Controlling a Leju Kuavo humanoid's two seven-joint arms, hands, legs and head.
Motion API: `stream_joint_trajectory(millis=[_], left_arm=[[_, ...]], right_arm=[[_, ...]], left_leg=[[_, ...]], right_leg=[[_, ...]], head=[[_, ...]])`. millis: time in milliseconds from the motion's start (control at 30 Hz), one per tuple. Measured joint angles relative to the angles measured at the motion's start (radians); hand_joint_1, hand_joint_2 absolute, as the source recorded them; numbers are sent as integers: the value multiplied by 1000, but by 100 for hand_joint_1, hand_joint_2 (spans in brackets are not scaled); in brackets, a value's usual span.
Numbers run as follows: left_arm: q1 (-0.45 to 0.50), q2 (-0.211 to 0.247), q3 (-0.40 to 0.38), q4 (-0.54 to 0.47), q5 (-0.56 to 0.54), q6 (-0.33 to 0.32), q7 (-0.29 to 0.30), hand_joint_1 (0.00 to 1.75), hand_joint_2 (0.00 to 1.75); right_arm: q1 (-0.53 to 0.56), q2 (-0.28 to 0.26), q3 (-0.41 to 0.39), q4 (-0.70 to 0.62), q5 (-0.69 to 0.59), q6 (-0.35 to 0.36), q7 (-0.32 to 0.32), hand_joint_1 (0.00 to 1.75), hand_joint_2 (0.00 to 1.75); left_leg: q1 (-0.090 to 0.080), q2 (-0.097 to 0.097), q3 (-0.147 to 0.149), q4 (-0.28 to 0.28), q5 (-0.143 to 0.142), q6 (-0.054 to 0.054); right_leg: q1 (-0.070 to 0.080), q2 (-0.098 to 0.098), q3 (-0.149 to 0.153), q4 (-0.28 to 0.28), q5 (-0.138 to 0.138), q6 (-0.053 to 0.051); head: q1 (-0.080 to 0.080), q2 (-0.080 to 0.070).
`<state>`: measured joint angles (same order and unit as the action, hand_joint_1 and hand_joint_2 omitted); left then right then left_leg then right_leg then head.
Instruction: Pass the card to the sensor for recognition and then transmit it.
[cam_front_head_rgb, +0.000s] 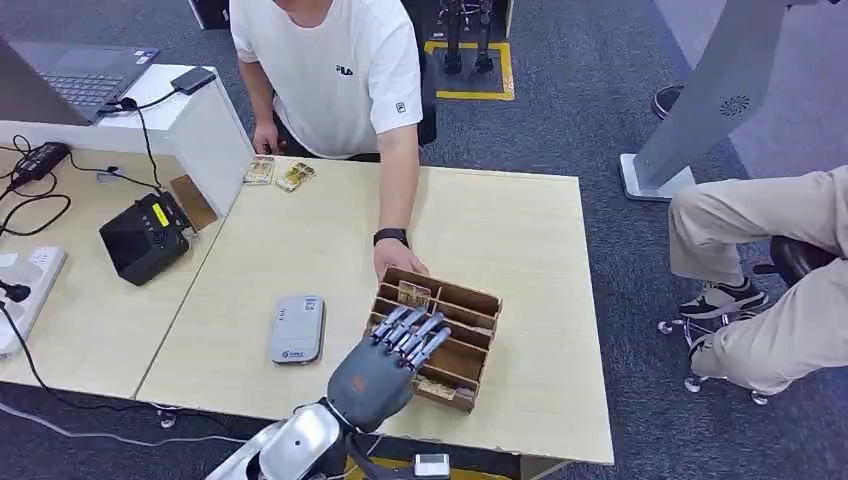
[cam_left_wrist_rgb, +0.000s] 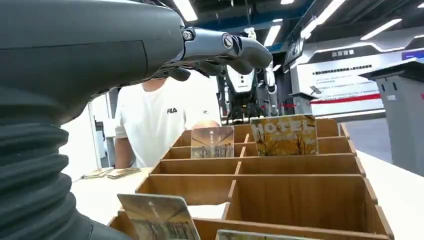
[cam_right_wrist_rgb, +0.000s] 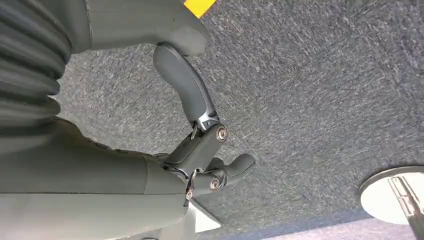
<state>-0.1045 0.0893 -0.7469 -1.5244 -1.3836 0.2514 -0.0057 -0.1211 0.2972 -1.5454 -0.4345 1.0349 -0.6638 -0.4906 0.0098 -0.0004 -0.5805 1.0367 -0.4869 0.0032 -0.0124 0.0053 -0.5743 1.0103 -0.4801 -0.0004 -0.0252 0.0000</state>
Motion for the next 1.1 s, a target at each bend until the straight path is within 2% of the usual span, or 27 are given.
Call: stream_joint_trajectory(millis=[467, 1100], left_arm=[[-19, -33, 7, 100, -16, 7, 22, 0, 175], [-21, -63, 48, 127, -98, 127, 68, 0, 175]], right_arm=[[-1, -4, 0, 13, 35, 0, 10, 0, 175], [-1, -6, 0, 25, 39, 0, 13, 0, 175]], left_leg=[[0, 0, 0, 0, 0, 0], [0, 0, 0, 0, 0, 0]], right_leg=[[0, 0, 0, 0, 0, 0], [0, 0, 0, 0, 0, 0]], head=[[0, 0], [0, 0]])
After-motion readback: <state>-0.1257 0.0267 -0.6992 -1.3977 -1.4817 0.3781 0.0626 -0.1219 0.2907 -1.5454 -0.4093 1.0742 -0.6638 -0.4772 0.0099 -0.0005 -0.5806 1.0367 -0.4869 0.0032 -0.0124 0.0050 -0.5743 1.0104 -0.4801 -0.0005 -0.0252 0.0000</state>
